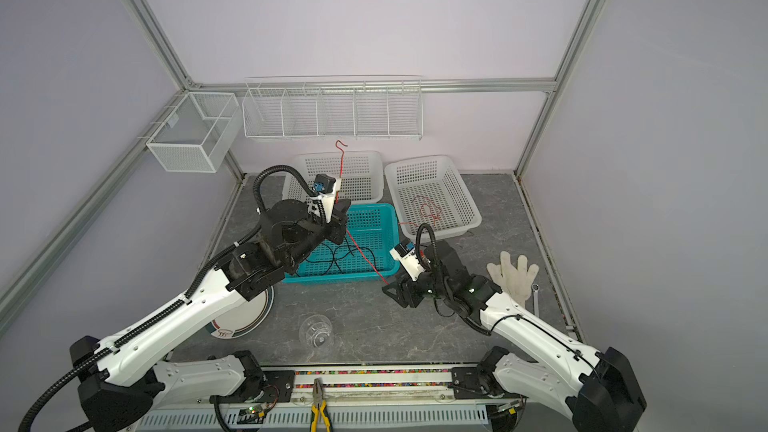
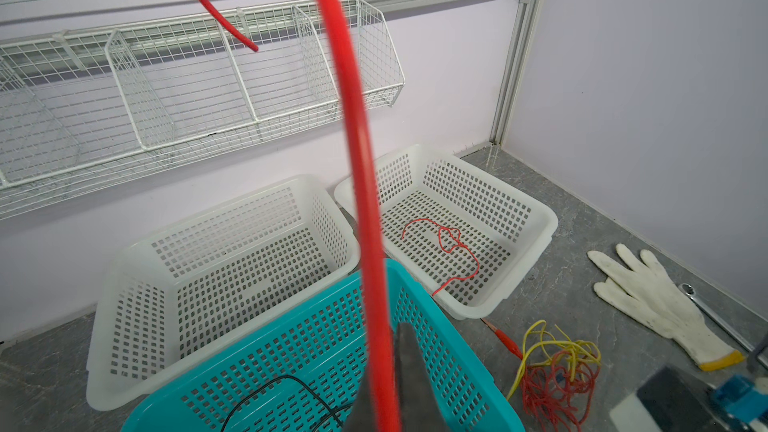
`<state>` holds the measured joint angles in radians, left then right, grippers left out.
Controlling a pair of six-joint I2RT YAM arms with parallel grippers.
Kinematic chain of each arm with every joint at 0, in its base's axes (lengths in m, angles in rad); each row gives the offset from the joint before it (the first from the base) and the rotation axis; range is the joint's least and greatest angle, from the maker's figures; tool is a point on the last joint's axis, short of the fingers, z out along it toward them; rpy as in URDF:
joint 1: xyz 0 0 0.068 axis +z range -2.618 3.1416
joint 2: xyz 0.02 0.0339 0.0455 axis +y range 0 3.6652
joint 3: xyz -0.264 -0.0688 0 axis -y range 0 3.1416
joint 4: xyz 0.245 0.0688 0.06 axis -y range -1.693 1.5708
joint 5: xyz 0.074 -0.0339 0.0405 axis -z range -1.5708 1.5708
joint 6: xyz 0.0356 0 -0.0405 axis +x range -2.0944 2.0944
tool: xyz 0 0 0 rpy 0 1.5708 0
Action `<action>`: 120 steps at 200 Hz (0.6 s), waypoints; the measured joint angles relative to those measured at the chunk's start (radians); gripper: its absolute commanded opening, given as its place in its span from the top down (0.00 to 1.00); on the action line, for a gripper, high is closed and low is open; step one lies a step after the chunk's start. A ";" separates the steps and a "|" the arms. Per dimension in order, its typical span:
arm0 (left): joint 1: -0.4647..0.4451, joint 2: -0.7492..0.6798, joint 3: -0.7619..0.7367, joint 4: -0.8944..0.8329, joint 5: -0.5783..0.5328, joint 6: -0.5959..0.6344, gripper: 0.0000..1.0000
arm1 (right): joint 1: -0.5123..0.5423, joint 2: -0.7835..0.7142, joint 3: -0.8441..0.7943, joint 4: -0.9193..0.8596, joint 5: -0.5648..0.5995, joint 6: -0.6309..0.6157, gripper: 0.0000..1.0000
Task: Untangle the cables
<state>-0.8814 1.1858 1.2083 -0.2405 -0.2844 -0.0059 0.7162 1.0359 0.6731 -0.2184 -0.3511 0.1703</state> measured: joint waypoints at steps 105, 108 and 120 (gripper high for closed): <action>-0.004 0.020 -0.085 0.057 0.002 0.032 1.00 | 0.002 -0.150 0.117 -0.093 0.379 0.057 0.94; -0.006 0.023 -0.092 0.060 0.006 0.034 1.00 | 0.002 -0.156 0.124 -0.097 0.390 0.062 0.94; -0.018 0.031 -0.114 0.076 0.022 0.038 1.00 | 0.002 -0.178 0.147 -0.105 0.425 0.072 0.94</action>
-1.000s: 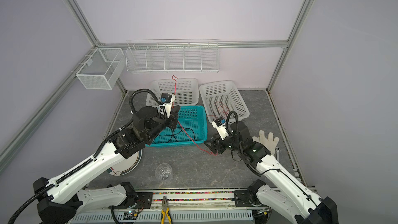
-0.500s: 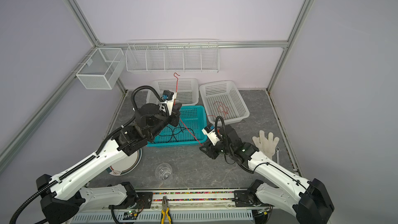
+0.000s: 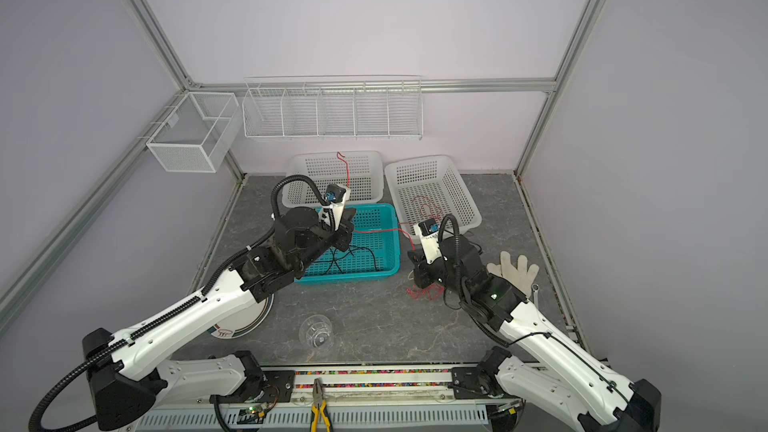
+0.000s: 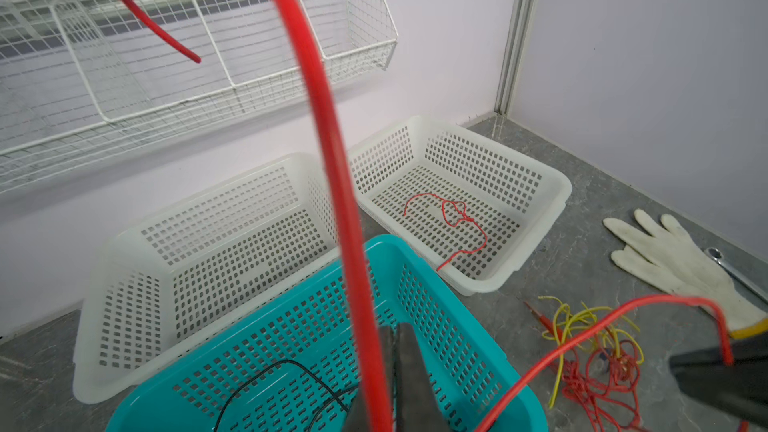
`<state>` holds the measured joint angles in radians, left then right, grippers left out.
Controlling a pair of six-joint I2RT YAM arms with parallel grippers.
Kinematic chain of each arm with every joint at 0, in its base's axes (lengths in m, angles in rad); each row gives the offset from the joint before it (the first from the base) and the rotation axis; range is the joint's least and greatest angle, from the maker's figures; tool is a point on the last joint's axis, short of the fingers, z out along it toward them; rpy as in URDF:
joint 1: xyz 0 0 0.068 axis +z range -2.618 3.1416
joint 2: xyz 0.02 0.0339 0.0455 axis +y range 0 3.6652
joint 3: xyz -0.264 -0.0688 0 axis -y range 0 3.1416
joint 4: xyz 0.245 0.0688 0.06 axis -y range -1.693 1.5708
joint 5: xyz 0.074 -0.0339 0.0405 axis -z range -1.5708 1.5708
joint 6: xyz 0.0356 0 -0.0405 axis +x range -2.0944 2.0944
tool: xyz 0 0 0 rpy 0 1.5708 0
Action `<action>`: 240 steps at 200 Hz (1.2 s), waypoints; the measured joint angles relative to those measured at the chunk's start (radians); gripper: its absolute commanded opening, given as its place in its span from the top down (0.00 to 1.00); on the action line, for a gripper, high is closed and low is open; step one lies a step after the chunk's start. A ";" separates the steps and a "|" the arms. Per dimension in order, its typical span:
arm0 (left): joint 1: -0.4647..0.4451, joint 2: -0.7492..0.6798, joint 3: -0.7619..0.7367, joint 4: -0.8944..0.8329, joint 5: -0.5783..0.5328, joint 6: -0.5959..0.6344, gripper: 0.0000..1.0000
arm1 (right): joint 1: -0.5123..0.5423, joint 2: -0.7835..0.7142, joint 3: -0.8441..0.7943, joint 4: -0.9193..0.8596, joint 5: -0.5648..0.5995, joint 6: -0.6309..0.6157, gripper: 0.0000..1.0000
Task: Untangle the cables
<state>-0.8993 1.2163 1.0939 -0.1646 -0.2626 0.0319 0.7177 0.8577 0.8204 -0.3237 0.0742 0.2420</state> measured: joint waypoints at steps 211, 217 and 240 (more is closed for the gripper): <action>-0.175 0.322 -0.060 0.484 0.463 -0.031 0.81 | -0.001 -0.016 0.156 -0.031 0.196 0.032 0.94; -0.176 0.330 -0.060 0.488 0.464 -0.031 0.80 | -0.001 -0.015 0.156 -0.031 0.190 0.032 0.94; -0.177 0.351 -0.060 0.506 0.464 -0.031 0.80 | -0.001 -0.014 0.156 -0.031 0.175 0.035 0.94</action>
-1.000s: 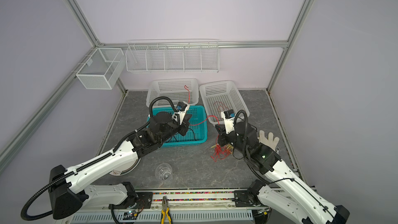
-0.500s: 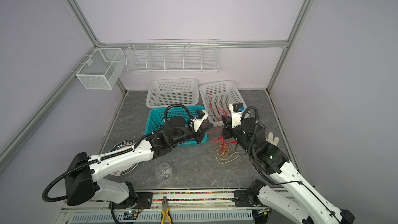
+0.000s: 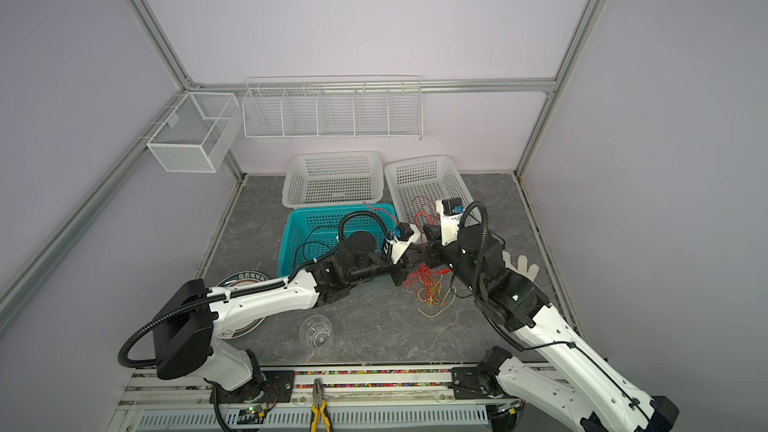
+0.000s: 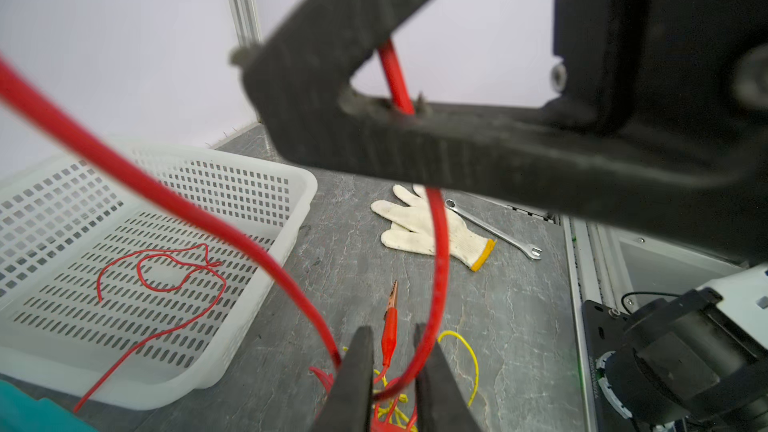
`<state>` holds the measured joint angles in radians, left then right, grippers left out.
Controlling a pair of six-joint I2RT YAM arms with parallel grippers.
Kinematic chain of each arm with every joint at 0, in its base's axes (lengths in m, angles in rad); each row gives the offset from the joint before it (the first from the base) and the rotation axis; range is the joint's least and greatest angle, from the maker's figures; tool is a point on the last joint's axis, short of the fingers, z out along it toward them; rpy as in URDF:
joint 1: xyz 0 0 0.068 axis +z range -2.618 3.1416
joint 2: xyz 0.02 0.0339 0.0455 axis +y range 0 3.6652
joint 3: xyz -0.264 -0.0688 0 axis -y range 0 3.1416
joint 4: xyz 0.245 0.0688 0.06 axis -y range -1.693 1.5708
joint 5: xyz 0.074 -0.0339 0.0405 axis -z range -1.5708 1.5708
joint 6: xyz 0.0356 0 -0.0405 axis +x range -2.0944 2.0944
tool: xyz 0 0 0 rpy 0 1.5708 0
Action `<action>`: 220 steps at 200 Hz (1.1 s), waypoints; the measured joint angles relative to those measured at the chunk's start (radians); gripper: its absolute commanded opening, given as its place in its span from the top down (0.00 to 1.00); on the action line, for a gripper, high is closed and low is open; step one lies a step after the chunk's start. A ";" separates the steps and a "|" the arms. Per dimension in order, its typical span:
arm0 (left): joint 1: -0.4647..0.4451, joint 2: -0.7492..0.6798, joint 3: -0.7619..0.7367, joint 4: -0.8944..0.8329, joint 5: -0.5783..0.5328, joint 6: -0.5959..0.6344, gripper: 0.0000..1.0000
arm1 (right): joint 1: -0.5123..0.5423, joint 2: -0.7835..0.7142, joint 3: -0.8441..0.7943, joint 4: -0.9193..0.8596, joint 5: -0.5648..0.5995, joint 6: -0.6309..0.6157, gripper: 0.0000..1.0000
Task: Untangle the cables
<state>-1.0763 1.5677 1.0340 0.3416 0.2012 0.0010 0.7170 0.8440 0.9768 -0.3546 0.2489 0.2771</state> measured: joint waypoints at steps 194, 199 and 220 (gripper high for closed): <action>-0.008 0.002 0.071 -0.030 -0.194 -0.003 1.00 | -0.024 -0.174 -0.161 -0.218 0.184 0.117 0.33; -0.008 0.002 0.074 -0.034 -0.201 -0.003 1.00 | -0.025 -0.180 -0.174 -0.227 0.184 0.123 0.33; -0.008 0.002 0.088 -0.052 -0.213 0.000 1.00 | -0.034 -0.189 -0.228 -0.260 0.178 0.148 0.31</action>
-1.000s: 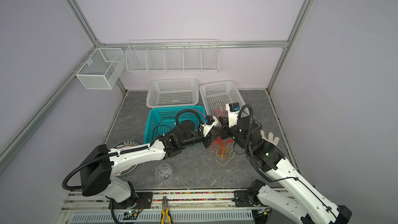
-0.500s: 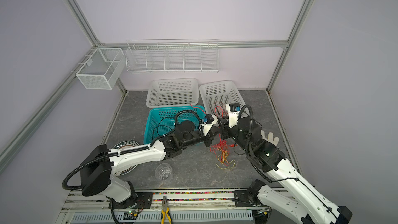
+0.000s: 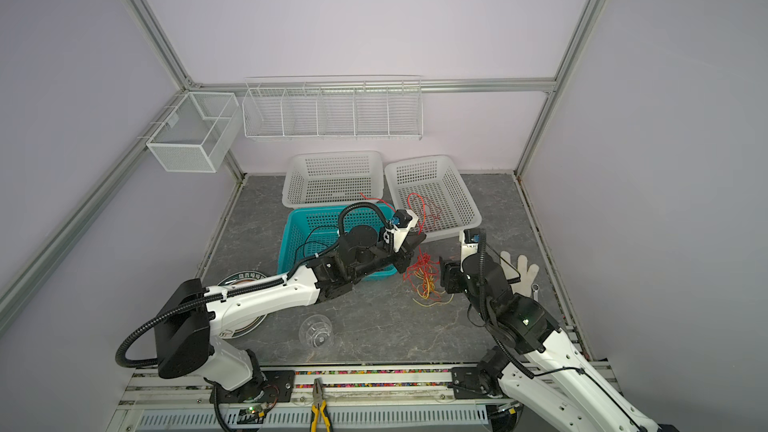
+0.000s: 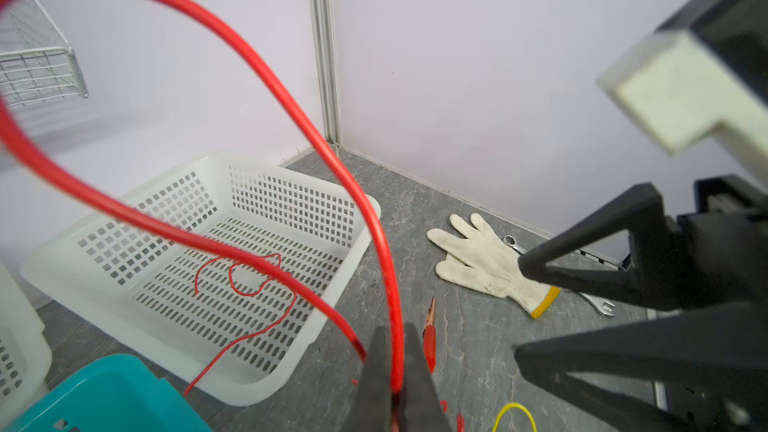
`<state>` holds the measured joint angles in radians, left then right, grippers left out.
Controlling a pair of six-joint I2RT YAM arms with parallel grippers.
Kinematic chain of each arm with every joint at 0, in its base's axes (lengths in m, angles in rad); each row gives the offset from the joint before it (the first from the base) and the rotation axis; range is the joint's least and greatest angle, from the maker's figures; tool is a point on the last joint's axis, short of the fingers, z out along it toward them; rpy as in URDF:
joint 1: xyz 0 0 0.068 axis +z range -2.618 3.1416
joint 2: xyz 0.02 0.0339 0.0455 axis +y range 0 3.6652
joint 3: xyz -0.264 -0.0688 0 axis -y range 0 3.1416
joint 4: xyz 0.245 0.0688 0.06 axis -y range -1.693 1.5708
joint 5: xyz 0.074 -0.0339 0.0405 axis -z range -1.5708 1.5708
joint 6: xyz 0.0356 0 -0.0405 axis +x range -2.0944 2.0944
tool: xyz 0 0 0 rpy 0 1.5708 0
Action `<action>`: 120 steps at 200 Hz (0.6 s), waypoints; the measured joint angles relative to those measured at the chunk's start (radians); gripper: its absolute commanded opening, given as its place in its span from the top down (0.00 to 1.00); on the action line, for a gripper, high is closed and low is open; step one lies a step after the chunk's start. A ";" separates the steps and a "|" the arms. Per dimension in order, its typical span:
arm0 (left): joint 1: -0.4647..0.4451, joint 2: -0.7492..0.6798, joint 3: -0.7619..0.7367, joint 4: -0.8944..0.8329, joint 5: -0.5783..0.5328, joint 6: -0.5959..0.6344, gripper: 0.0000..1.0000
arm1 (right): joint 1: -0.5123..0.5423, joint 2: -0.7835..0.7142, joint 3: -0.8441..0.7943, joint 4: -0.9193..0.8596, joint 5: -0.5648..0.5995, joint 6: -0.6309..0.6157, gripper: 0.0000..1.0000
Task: Untangle the cables
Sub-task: 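Open the right gripper and release the red wire, then lower the right gripper onto the red-yellow tangle and grasp it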
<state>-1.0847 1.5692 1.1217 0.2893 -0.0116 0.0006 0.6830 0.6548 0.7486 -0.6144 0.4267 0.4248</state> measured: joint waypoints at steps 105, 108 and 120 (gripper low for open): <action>0.000 0.000 0.033 -0.046 0.029 -0.018 1.00 | -0.009 0.285 -0.119 0.217 -0.125 0.024 0.24; 0.000 0.000 0.033 -0.048 0.031 -0.019 1.00 | -0.010 0.298 -0.118 0.221 -0.121 0.028 0.26; 0.000 -0.002 0.033 -0.053 0.034 -0.020 1.00 | -0.013 0.343 -0.116 0.237 -0.108 0.040 0.35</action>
<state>-1.0847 1.5669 1.1549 0.2359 0.0223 -0.0193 0.6697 0.9977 0.6323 -0.3775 0.3191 0.4652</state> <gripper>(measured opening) 0.048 0.724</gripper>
